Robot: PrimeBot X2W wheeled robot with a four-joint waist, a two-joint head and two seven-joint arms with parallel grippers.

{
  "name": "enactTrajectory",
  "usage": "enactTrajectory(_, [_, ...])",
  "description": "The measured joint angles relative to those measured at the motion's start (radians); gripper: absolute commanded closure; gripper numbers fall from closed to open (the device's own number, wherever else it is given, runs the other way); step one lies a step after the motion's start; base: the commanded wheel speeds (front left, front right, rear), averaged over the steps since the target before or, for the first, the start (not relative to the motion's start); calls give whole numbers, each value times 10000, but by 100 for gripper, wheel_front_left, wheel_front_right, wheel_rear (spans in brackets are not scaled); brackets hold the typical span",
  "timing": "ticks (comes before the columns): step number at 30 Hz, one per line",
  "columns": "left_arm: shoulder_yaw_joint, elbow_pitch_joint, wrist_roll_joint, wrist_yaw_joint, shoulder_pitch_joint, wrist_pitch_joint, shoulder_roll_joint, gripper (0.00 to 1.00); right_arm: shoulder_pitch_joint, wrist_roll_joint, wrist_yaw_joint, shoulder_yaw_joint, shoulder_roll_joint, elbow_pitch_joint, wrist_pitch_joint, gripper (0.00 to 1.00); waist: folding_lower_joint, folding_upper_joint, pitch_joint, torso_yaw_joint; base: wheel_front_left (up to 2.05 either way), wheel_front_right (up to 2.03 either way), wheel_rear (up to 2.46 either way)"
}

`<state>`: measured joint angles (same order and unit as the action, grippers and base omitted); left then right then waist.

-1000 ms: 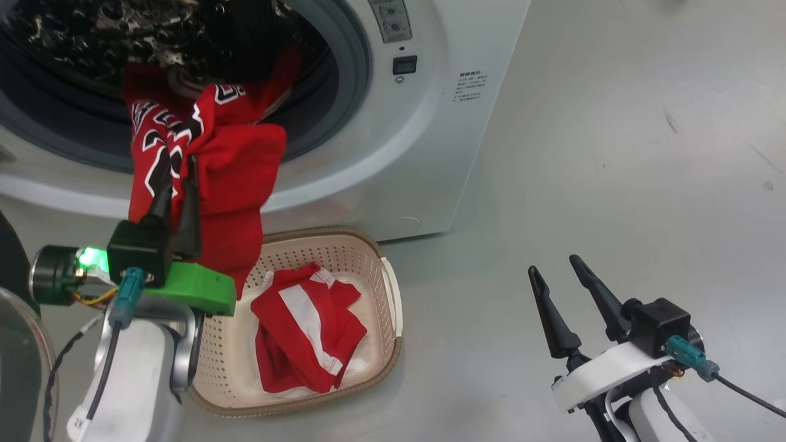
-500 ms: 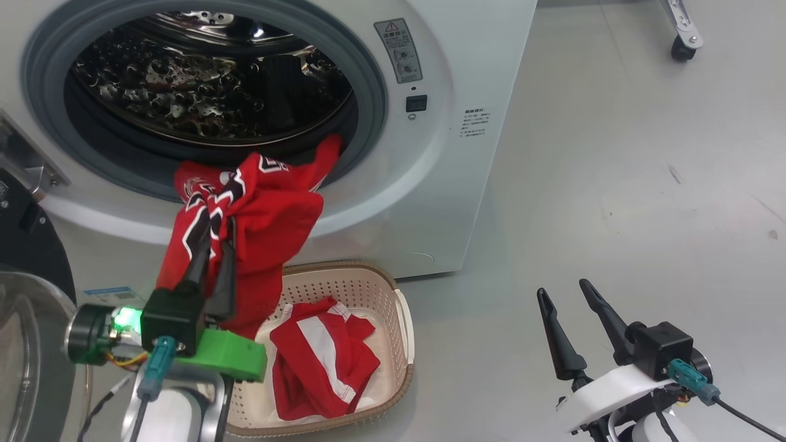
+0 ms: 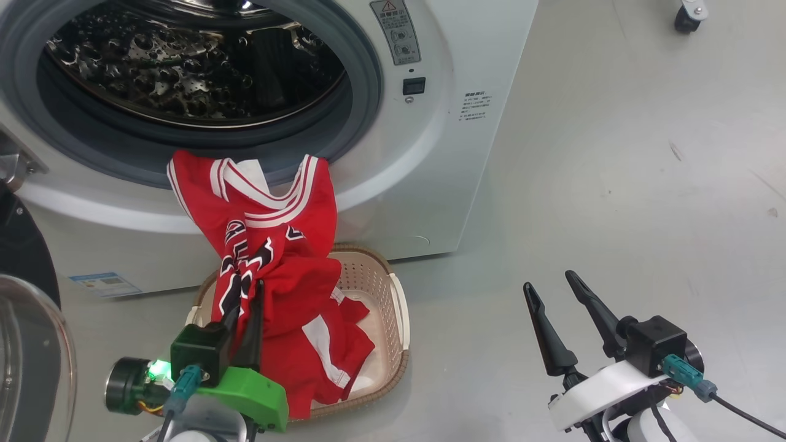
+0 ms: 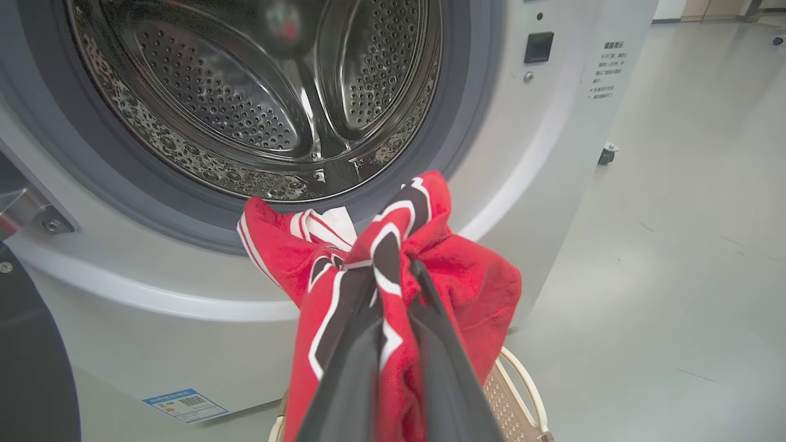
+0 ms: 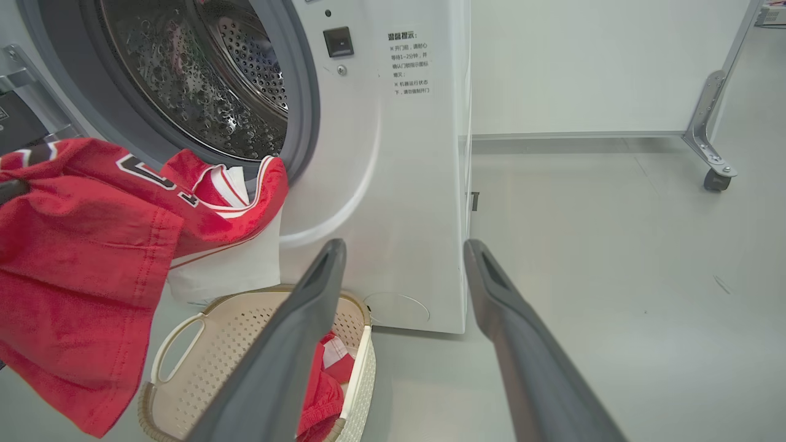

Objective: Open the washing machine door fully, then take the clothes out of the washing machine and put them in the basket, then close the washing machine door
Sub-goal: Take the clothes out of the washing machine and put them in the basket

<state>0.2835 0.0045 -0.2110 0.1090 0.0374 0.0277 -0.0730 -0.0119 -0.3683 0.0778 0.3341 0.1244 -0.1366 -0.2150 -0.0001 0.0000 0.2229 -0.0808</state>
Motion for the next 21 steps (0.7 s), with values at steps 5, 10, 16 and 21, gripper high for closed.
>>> enactTrajectory(5, [29, 362, -130, 0, 11, -15, 19, 100, -31, 0, 2, 25, -2, 178, 65, 0, 0, 0, 245, -170, 0, 0, 0])
enactTrajectory(10, [36, 796, -163, 0, 193, -15, 40, 100, -72, -2, 2, 0, -2, 309, 86, 0, 0, 0, 535, -367, 0, 0, 0])
enactTrajectory(16, [-171, 1641, -313, 0, 836, -10, 125, 100, -256, -2, 2, -42, 0, 520, 88, 0, 0, 0, 972, -560, 0, 0, 0])
enactTrajectory(21, [-581, 2370, -589, 0, 1497, 343, 196, 100, -510, -6, 33, -6, -17, 652, 86, 0, 0, 0, 1393, -723, 0, 0, 0])
